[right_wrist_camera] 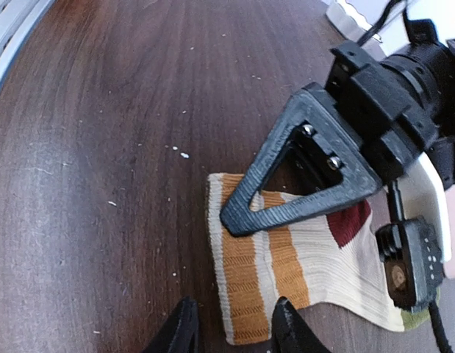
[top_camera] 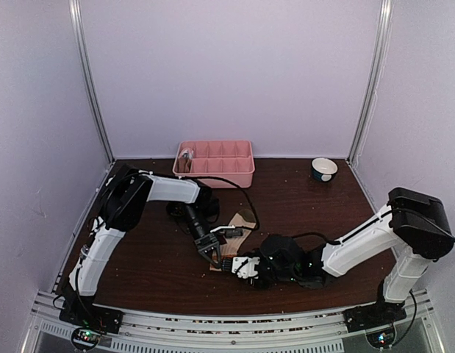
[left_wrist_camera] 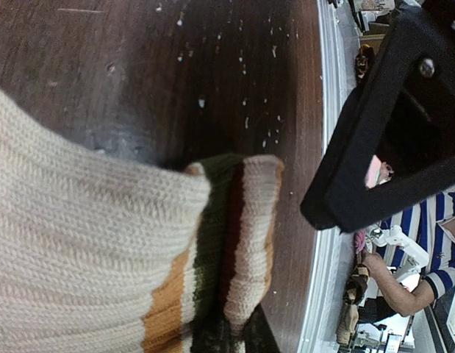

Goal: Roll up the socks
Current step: Roll the sock at the center of the board.

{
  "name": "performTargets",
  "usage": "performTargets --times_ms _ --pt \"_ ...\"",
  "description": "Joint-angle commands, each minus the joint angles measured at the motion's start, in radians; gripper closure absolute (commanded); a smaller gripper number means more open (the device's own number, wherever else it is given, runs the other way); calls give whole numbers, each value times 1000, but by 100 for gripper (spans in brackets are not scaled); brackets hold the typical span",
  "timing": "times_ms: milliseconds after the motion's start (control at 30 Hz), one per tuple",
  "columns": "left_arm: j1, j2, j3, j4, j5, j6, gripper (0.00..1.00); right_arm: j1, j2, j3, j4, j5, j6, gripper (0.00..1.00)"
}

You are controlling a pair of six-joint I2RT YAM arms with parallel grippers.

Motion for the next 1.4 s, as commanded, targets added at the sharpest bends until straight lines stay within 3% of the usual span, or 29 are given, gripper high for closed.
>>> performTargets --times_ms 0,333,533,833,1000,1167,1233,1367 --pt "7 76 -30 55 -204 21 100 4 66 70 -102 -51 -120 67" --pt "8 71 -28 53 -209 27 100 -7 156 118 -104 -25 -133 69" --pt "7 72 -21 50 -214 31 100 -12 178 117 -106 10 -125 65" --pt "8 70 -13 34 -211 47 100 -69 212 143 -216 -99 -93 69" --pt "9 68 -3 10 -211 65 100 -96 235 157 -303 -165 -73 73" --pt "9 63 -4 17 -224 55 99 -107 236 167 -349 -223 -50 86" --pt "13 52 -13 36 -234 42 92 -108 234 166 -357 -230 -39 92" --pt "24 -8 -38 92 -285 4 60 -108 235 167 -378 -253 -10 98"
